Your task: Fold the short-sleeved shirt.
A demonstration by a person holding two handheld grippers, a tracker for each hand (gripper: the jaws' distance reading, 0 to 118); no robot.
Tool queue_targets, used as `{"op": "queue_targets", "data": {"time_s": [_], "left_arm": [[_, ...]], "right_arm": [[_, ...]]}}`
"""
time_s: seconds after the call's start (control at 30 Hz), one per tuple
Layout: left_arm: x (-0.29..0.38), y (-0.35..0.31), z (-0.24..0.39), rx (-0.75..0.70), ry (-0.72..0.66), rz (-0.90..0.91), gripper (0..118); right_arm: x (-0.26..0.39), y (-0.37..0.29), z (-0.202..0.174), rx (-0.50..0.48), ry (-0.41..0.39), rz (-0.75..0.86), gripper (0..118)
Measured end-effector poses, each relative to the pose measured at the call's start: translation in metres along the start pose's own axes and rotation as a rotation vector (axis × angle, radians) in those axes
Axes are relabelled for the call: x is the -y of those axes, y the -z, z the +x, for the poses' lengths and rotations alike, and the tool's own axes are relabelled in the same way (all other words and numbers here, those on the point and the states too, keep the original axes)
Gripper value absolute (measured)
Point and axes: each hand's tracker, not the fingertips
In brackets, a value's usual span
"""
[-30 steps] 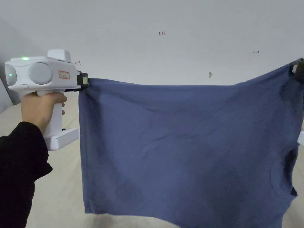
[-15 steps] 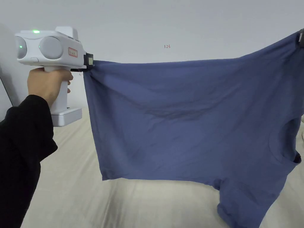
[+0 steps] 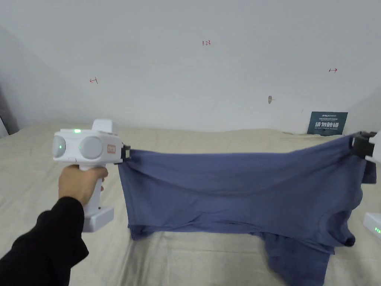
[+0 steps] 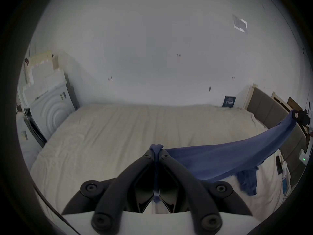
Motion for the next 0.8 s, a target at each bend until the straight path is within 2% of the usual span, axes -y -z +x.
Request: {"op": "queue_targets", "data": {"time_s": [0.13, 0.3, 0.6, 0.8], "left_arm": [[0.062, 0.010, -0.003, 0.010, -0.019, -0.084, 0], [0.138, -0.008, -0.007, 0.019, -0.045, -0.166, 0], [0.247, -0.084, -0.017, 0.033, -0.092, -0.225, 0], [0.309, -0.136, -0.024, 0.028, -0.127, -0.276, 0]], "right_arm": [[0.063, -0.007, 0.004, 0.002, 0.033, -0.086, 1], [0.138, -0.044, 0.004, -0.006, 0.066, -0.176, 1], [0.234, -0.154, -0.010, -0.005, 0.139, -0.249, 1], [0.280, -0.219, -0.004, 0.005, 0.186, -0.289, 1]]}}
